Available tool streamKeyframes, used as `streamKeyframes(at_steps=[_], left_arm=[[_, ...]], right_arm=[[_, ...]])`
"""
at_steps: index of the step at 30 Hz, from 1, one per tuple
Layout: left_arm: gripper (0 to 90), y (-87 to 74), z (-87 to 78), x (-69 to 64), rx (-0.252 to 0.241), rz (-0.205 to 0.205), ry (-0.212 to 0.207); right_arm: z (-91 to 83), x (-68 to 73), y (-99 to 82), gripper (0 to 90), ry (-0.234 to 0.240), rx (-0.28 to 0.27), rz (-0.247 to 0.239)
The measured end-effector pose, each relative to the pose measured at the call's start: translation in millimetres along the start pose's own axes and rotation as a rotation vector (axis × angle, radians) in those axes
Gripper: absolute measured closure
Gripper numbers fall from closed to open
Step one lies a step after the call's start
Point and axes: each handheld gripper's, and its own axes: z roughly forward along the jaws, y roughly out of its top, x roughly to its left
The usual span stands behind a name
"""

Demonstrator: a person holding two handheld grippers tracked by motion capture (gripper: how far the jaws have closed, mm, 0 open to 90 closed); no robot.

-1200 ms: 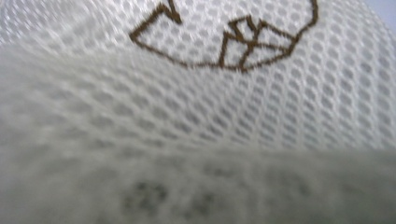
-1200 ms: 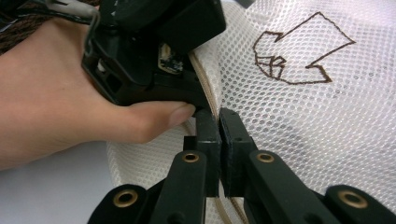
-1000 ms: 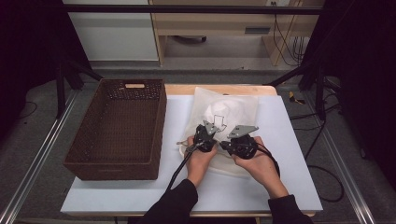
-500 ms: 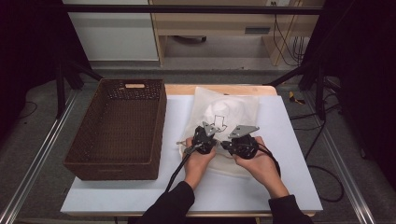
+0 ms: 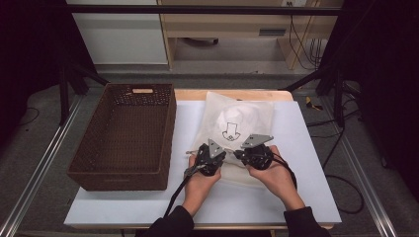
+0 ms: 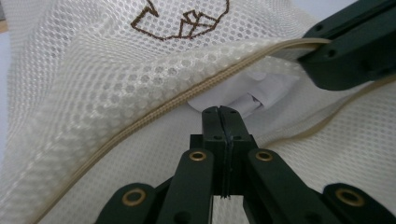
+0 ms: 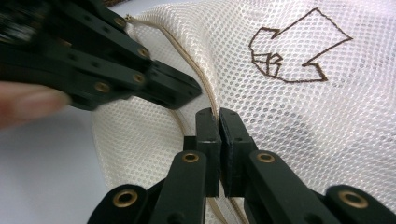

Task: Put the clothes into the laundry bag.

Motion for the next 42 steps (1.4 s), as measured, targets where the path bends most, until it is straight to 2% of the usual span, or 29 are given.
streamKeyframes(at_steps=[7, 10, 15, 17, 19, 21, 23, 25, 27, 29, 33, 42], left_arm=[[90.0, -8.7, -30.8, -0.3, -0.019, 0.021, -0.007], [90.0, -15.6, -45.1, -1.0, -0.029, 0.045, 0.008], [85.3, -22.9, -64.5, 1.3, -0.065, 0.03, 0.031], [80.1, -22.7, -71.1, 2.8, -0.083, 0.024, 0.055], [69.1, -23.2, -78.1, 4.8, -0.087, 0.034, 0.1], [57.1, -25.5, -82.2, 6.7, -0.097, 0.01, 0.137], [45.5, -27.8, -82.3, 7.3, -0.095, 0.002, 0.165], [40.8, -30.5, -79.7, 8.3, -0.079, 0.005, 0.188], [37.2, -33.8, -72.7, 8.0, -0.031, 0.022, 0.196], [34.0, -37.4, -68.0, 8.2, -0.01, 0.024, 0.202], [32.6, -43.3, -60.9, 11.0, 0.019, 0.013, 0.234], [32.6, -46.3, -55.0, 12.7, 0.039, 0.003, 0.254]], right_arm=[[1.8, 1.2, -3.2, 87.8, -0.006, 0.01, -0.01], [2.3, 1.8, -4.6, 87.8, -0.008, 0.014, -0.007], [7.0, 2.2, -7.5, 87.7, -0.012, 0.032, -0.016], [8.1, 2.4, -8.6, 87.7, -0.016, 0.041, -0.022], [8.9, 2.9, -9.3, 87.7, -0.019, 0.045, -0.03], [8.9, 2.8, -9.9, 87.8, -0.023, 0.049, -0.036], [8.9, 2.3, -10.3, 87.7, -0.019, 0.049, -0.035], [8.7, 2.0, -10.5, 87.7, -0.019, 0.051, -0.038], [8.3, 2.3, -10.5, 87.7, -0.019, 0.048, -0.03], [7.8, 1.4, -10.9, 87.7, -0.015, 0.048, -0.035], [6.7, 1.0, -11.2, 87.7, -0.015, 0.049, -0.035], [-2.2, -6.3, -15.4, 87.8, -0.022, 0.053, -0.014]])
